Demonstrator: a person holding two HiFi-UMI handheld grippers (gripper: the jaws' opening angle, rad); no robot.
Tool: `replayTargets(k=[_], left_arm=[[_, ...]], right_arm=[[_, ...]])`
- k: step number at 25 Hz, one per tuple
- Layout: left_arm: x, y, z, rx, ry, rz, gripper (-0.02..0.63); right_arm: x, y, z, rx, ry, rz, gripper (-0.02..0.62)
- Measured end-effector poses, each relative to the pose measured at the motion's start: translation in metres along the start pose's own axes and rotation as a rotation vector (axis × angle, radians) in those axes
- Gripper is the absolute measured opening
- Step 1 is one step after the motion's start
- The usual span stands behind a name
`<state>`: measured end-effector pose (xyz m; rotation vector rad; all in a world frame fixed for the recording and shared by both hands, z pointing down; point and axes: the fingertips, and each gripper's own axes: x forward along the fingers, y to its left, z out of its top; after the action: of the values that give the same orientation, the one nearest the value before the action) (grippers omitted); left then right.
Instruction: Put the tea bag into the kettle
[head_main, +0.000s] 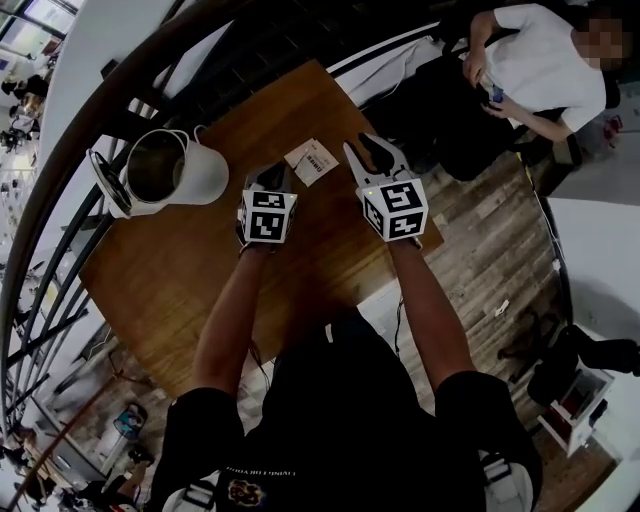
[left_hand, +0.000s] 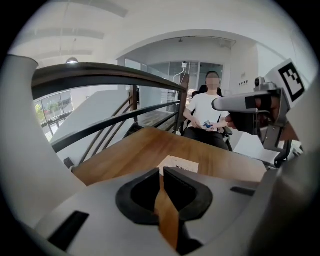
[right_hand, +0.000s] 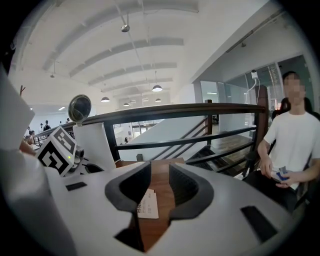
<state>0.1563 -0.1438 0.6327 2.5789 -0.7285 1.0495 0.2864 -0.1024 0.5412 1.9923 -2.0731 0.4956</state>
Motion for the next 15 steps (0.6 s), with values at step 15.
replayTargets(k=[15], left_arm=[[0.042,-0.009,-0.014,-0.059,0.067,-0.126,0.135]], right_arm=[[0.016,-0.001,-0.051,0.048,0.075,0.019,0.110]])
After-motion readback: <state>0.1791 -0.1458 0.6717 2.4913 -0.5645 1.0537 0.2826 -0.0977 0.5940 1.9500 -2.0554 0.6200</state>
